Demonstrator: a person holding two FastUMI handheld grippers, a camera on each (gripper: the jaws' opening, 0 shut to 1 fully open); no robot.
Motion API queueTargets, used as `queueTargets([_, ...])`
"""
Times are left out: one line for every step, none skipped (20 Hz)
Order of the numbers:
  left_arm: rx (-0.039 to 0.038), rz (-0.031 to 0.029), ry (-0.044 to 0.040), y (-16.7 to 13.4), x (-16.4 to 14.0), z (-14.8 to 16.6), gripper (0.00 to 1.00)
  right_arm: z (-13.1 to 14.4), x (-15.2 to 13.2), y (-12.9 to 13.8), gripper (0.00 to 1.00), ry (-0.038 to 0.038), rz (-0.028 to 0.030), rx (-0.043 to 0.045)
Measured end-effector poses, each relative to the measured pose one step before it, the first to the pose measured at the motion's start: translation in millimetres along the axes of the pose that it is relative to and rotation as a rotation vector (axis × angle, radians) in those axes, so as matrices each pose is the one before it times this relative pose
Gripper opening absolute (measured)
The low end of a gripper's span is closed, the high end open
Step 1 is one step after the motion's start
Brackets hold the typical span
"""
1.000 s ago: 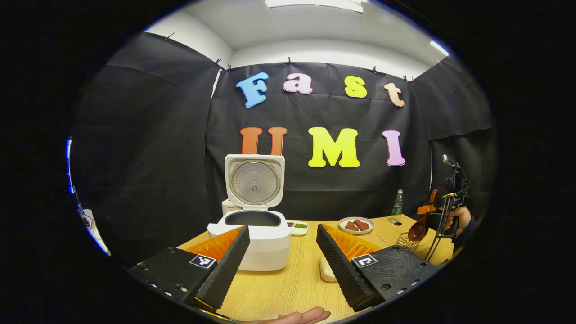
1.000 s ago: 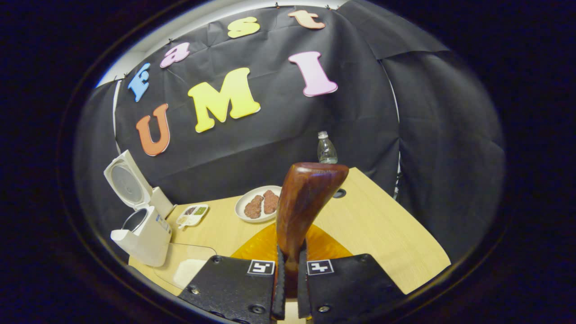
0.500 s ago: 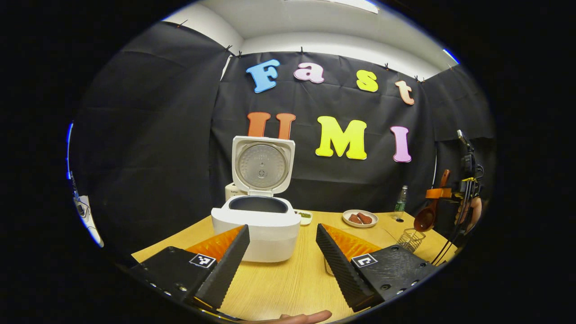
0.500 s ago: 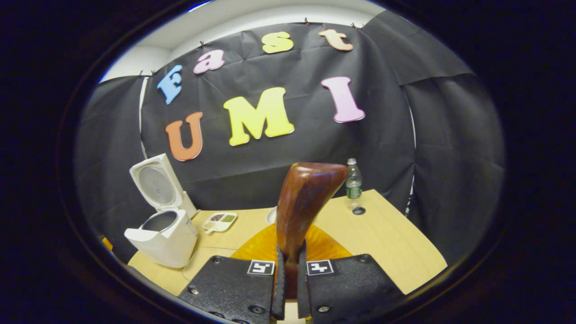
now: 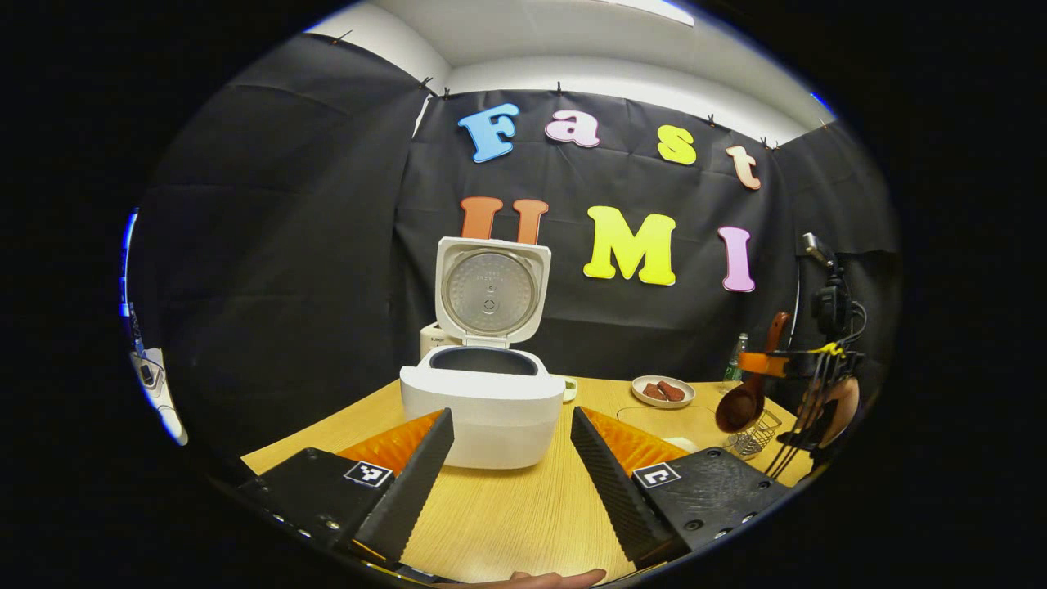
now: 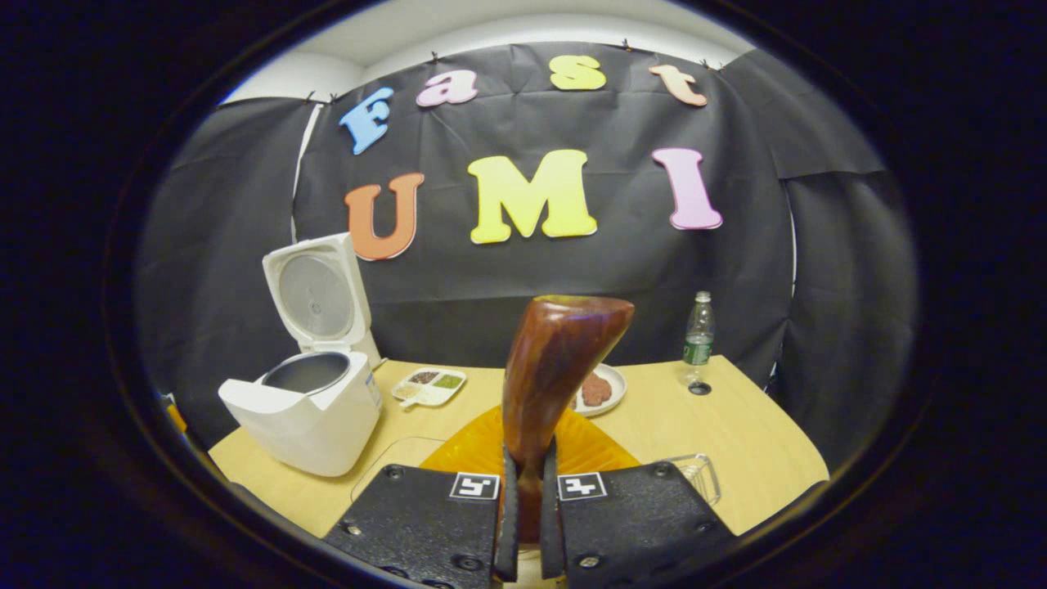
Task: Close the left gripper, press the button to open the rice cooker; take a wooden spoon from the chopstick holder with the right hand, scoop a spoonful of rice and pour it into the rice cooker, then put the wooden spoon back into the chopstick holder.
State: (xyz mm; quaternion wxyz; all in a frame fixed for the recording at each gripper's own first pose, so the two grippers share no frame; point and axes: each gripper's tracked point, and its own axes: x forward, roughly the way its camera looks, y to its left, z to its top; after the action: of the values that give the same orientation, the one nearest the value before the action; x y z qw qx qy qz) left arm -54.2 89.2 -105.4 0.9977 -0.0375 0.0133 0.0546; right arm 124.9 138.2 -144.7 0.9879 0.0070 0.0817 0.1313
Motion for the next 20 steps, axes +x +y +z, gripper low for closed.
queueTargets([0.00627, -0.00114, -0.00270, 0.27, -1.93, 1.26, 0.92, -13.61, 7.64, 6.69, 0.16, 0.02090, 0.00649, -0.00379])
queueTargets([0.00536, -0.00011, -0.00213, 1.35, -1.33, 1.10, 0.92, -13.40, 7.50, 6.47, 0.16, 0.01958, 0.00593, -0.00419])
queueTargets([0.00395, -0.00074, -0.00020, 0.17, 0.75, -0.39, 0.92, -12.90, 7.10, 4.33, 0.16, 0.02230, -0.00251, -0.01088])
queueTargets([0.00242, -0.00018, 0.00120, 0.99, 0.65, -0.48, 0.92, -12.77, 5.91, 1.67, 0.13, 0.02076, -0.00793, -0.00869])
queueTargets([0.00197, -0.00032, 0.00152, 0.83, 1.17, -1.28, 0.92, -9.83, 4.97, 3.28, 0.16, 0.01901, -0.00063, 0.00081])
queueTargets([0.00154, -0.00253, 0.00266, -0.08, 1.64, -1.38, 0.92, -10.53, 4.90, 4.69, 0.16, 0.02118, 0.00585, 0.00488])
queueTargets([0.00199, -0.00277, 0.00421, -0.39, 0.18, -2.18, 0.92, -8.58, 4.38, 3.36, 0.15, 0.01665, -0.00071, 0.00418])
queueTargets([0.00213, 0.00030, 0.00497, 1.03, 0.17, -2.13, 0.92, -7.20, 3.78, 2.22, 0.15, 0.01251, 0.00232, -0.00073])
queueTargets([0.00179, 0.00079, 0.00612, 0.08, 0.93, -2.44, 0.92, -1.80, 2.46, 6.11, 0.14, 0.01027, 0.01873, -0.00175])
queueTargets([-0.00006, -0.00091, 0.00533, 1.32, -1.93, -2.32, 0.92, -2.87, 2.47, 6.27, 0.13, 0.01151, 0.01730, 0.01266])
queueTargets([-0.00034, -0.00236, 0.00337, 1.04, -0.69, -1.13, 0.92, -3.39, 1.88, 6.98, 0.13, 0.01247, 0.02155, 0.01832])
queueTargets([0.00015, 0.00046, 0.00252, 0.53, 1.93, -1.82, 0.92, -3.34, 1.32, 6.39, 0.13, 0.01163, 0.01795, 0.01725])
queueTargets([-0.00095, 0.00208, 0.00142, 1.20, 0.38, -0.60, 0.92, -1.05, 0.72, 3.58, 0.13, 0.00619, 0.01186, 0.01402])
queueTargets([-0.00262, -0.00041, 0.00340, 0.19, 1.61, -0.74, 0.92, -0.07, 0.92, 3.99, 0.13, 0.00420, 0.01172, 0.01675])
queueTargets([-0.00400, -0.00093, 0.00351, -0.54, 0.32, -2.14, 0.92, -1.37, 0.88, 5.83, 0.11, 0.00863, 0.02158, 0.02026])
queueTargets([-0.00440, -0.00056, 0.00354, 0.61, 0.32, -0.67, 0.92, -1.71, -0.11, 6.56, 0.10, 0.01279, 0.03049, 0.02991])
queueTargets([-0.00495, -0.00132, 0.00304, -0.69, 1.11, -0.84, 0.92, -2.62, -0.01, 5.81, 0.10, 0.01914, 0.03185, 0.04816])
queueTargets([-0.00437, -0.00507, 0.00312, -1.56, -0.71, -1.29, 0.92, -0.67, 1.91, 0.87, 0.10, 0.01185, 0.02080, 0.04247])
queueTargets([-0.00129, -0.00571, -0.00067, -2.00, -0.28, -0.37, 0.92, 1.49, 1.19, -0.26, 0.10, 0.00642, 0.01844, 0.03036])
queueTargets([0.00117, -0.00412, 0.00000, -0.49, -1.64, -0.27, 0.92, 0.47, 0.11, -3.28, 0.12, 0.00397, 0.00692, 0.03734])
